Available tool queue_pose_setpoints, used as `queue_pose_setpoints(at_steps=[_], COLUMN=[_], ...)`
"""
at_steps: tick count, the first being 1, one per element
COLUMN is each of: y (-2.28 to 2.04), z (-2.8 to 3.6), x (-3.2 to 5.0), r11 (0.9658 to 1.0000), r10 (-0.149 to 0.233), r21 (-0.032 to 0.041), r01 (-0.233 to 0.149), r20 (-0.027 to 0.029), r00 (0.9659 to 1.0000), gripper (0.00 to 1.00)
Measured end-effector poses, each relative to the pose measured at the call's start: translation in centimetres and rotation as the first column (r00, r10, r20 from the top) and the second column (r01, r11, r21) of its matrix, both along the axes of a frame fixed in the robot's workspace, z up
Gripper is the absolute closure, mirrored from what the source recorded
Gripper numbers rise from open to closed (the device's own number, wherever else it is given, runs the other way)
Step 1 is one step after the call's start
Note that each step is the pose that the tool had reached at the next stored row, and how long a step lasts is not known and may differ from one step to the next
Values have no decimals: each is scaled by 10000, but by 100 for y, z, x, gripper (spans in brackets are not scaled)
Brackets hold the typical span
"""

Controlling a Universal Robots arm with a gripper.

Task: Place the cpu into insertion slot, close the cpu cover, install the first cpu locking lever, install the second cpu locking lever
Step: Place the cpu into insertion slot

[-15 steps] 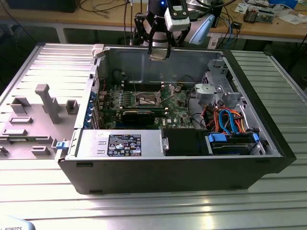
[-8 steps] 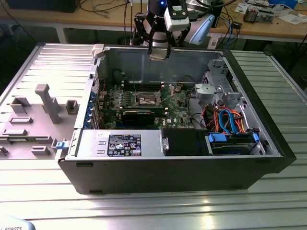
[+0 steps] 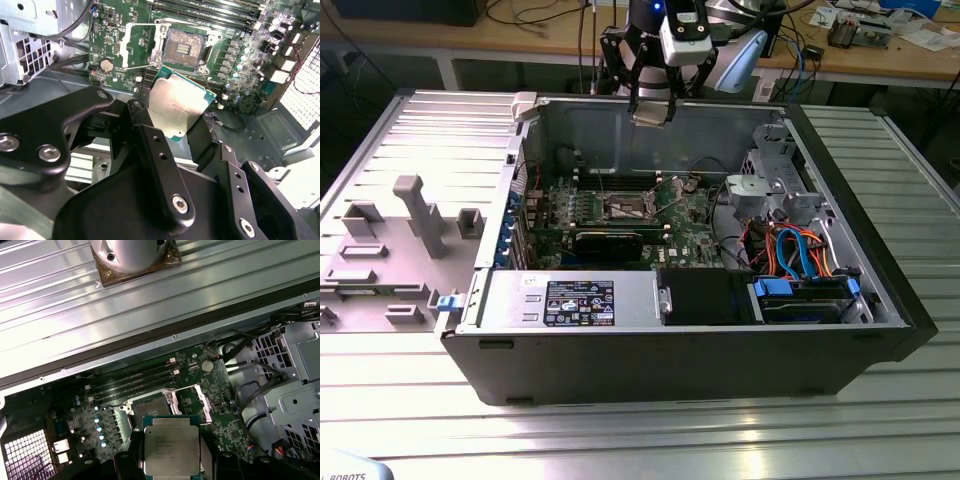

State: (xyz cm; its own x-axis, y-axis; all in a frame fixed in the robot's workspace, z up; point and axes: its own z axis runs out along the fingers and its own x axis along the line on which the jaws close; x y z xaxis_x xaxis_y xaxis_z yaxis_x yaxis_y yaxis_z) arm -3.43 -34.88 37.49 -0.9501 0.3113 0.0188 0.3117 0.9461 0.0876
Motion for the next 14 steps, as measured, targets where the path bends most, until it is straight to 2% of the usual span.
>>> queue_pose_setpoints(at_steps=[14], y=[1], z=[-1], x=[-8], r11=[10000], r10=[-46], r21=[-1], r01=[46], r20=[-1], r00=[10000], gripper=[46])
